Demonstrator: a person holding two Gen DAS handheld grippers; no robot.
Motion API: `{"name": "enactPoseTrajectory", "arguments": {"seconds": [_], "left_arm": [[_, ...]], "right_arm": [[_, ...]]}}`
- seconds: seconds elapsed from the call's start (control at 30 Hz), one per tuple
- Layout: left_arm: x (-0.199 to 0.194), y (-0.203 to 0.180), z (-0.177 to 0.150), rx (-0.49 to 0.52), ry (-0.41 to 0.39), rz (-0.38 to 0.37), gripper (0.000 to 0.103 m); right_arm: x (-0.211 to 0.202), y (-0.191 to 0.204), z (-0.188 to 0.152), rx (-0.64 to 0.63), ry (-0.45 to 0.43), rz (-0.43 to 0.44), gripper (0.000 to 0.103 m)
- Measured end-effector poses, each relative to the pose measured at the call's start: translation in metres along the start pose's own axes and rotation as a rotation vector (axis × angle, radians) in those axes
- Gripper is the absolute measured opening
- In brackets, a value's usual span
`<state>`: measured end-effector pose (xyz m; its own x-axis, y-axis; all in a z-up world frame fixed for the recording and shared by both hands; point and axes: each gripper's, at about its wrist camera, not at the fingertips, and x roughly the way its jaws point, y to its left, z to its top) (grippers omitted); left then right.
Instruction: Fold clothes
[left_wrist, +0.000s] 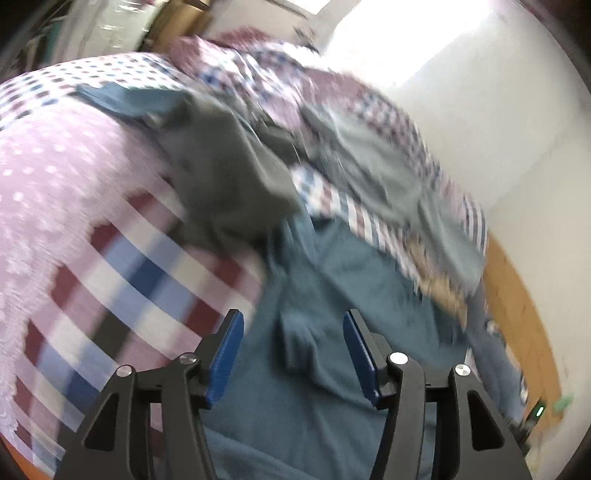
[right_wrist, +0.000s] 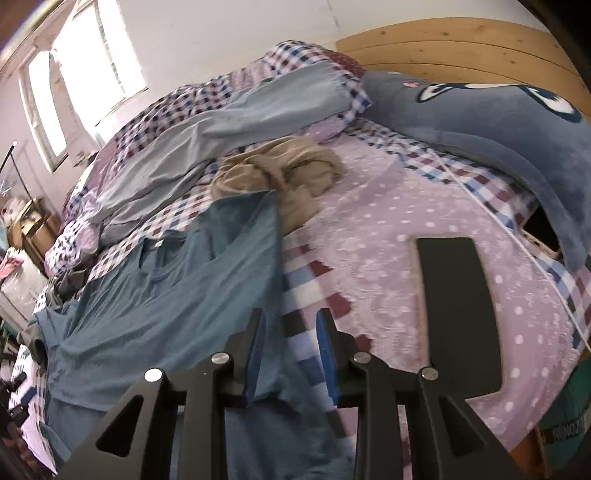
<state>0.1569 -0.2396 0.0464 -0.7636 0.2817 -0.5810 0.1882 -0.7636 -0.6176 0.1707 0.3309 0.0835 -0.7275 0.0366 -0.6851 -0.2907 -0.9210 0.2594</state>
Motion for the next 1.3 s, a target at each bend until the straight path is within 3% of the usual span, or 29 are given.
{"name": "enactPoseTrajectory", "arguments": {"seconds": [0.07,0.2,0.3,0.4,0.77,0.87,1.0,1.13,1.3], "left_arm": [[-0.004,0.013,0.009,-0.053,-0.035,-0.018,0.071],[-0.005,0.017,0.025,-0.064,-0.074,-0.034,0.071],[-0.015,0.017,0.038,-0.064,-0.156,-0.068,0.072],[-0.024,0.033,0.057,-0.133,-0.227,-0.094,0.073],[-0.020,0.160,0.117,-0.583,-0.276,-0.193,0.074],[-0.011,0.181,0.136,-0.629,-0.271,-0.128,0.074],[0.010,0.194,0.165,-0.592,-0.225,-0.034,0.074],[0.036,0.210,0.188,-0.579,-0.153,0.012,0.074],[0.054,0.217,0.221,-0.537,-0.142,0.063,0.074]], "right_arm": [[0.006,0.012,-0.002,-0.014,0.011,0.019,0.030],[0.017,0.040,-0.008,-0.056,0.028,0.061,0.030],[0.021,0.064,-0.012,-0.109,0.028,0.098,0.030],[0.026,0.086,-0.016,-0.160,0.034,0.128,0.030],[0.037,0.112,-0.020,-0.198,0.067,0.197,0.030],[0.038,0.112,-0.020,-0.196,0.068,0.197,0.030],[0.041,0.114,-0.018,-0.192,0.070,0.209,0.030],[0.048,0.117,-0.017,-0.176,0.079,0.221,0.030],[0.054,0.125,-0.019,-0.192,0.092,0.216,0.030]]}}
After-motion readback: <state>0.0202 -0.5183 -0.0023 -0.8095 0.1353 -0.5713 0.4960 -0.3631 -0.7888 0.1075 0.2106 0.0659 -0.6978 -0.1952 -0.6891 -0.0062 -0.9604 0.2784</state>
